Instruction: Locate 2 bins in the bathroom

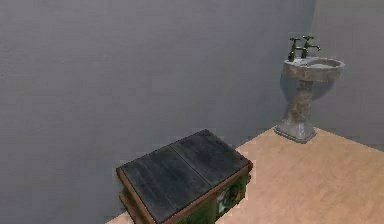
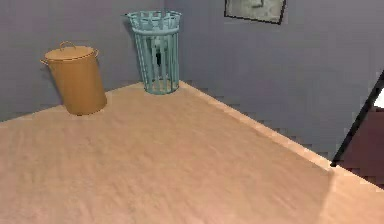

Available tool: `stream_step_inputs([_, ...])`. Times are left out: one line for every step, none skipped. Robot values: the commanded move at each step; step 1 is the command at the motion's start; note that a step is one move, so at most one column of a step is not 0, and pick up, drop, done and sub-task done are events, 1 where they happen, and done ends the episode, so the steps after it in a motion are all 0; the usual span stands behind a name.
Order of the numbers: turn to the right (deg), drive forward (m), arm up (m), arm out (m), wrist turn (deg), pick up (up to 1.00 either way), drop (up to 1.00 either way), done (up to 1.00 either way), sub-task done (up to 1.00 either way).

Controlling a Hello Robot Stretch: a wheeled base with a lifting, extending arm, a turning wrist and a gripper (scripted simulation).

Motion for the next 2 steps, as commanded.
stream_step_inputs([0.0, 0.0, 0.0, 0.0, 0.0, 0.0, 0.0, 0.0, 1.0])
stream_step_inputs([45.0, 0.0, 0.0, 0.0, 0.0, 0.0, 0.0, 0.0, 0.0])
